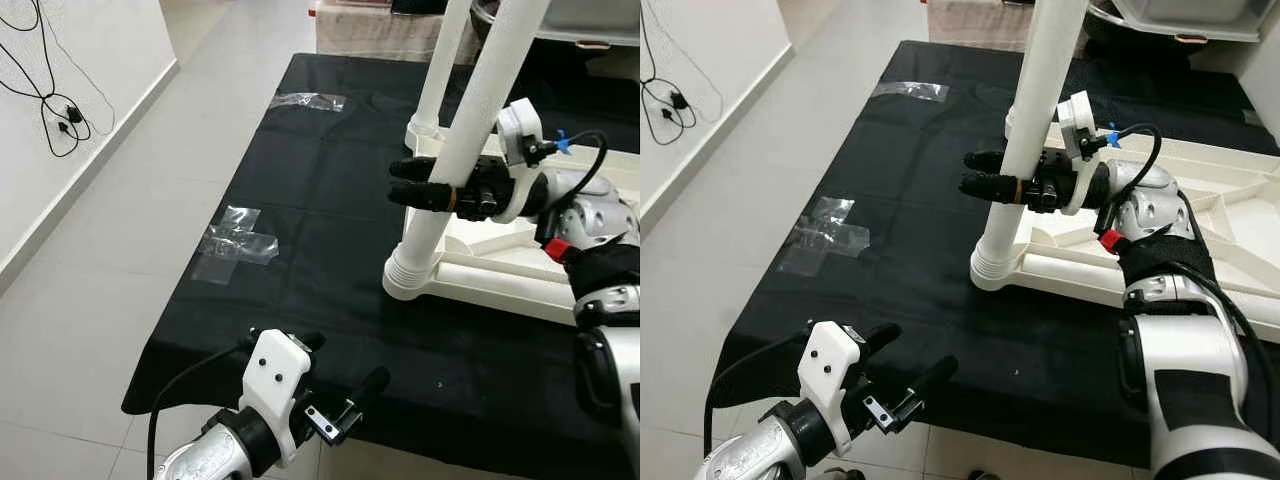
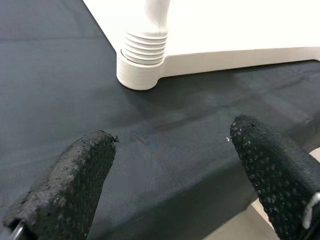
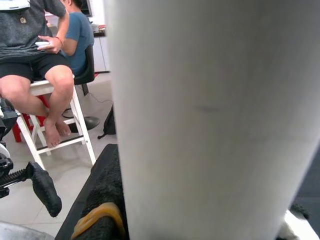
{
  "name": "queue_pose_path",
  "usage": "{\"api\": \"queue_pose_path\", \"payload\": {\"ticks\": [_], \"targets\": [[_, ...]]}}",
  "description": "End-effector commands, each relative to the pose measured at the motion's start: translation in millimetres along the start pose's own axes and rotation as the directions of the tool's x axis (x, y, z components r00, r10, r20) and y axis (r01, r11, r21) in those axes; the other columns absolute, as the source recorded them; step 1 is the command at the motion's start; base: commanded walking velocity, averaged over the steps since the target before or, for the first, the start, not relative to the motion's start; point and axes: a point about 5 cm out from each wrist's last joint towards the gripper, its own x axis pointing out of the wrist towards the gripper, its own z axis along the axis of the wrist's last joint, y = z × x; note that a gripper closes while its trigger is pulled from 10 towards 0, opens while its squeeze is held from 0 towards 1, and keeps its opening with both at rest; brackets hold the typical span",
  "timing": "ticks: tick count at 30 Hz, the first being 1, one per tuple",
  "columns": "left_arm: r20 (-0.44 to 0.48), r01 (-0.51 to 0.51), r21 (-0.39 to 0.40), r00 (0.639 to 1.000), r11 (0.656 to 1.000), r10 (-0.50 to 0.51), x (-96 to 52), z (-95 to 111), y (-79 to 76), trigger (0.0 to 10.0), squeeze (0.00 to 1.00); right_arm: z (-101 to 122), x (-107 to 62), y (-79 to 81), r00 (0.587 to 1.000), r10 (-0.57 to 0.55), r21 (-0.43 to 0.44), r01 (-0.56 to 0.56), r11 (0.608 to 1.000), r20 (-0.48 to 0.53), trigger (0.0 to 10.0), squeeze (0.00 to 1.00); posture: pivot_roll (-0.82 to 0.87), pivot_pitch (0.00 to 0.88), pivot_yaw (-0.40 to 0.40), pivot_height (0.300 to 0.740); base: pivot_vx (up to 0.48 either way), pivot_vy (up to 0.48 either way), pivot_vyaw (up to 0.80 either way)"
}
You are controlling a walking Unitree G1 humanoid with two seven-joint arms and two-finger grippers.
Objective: Building children table
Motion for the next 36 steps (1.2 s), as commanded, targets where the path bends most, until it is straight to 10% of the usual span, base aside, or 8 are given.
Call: {"api": "queue_pose_path", "payload": {"ticks": [1,36], "targets": [[-0.033,0.001,-0.01,0.999,1.0,-0.001,-1.6,-5.7,0.6,10.0,0.0,-4.1,-3.2,2.9,1.0,0.021,0.016,-0.021,1.0,-0.015,10.0,0.0,0.16,0.24,-0.011,0.74,0.0,0.0,0.0],[-0.03,0.011,-0.01,0.999,1.0,-0.011,0.5,-7.0,-1.2,10.0,0.0,-38.1,11.8,3.0,0.992,-0.069,0.012,0.071,0.997,-0.104,10.0,0.0,0.15,0.22,-0.019,0.74,0.0,0.0,0.0]]}}
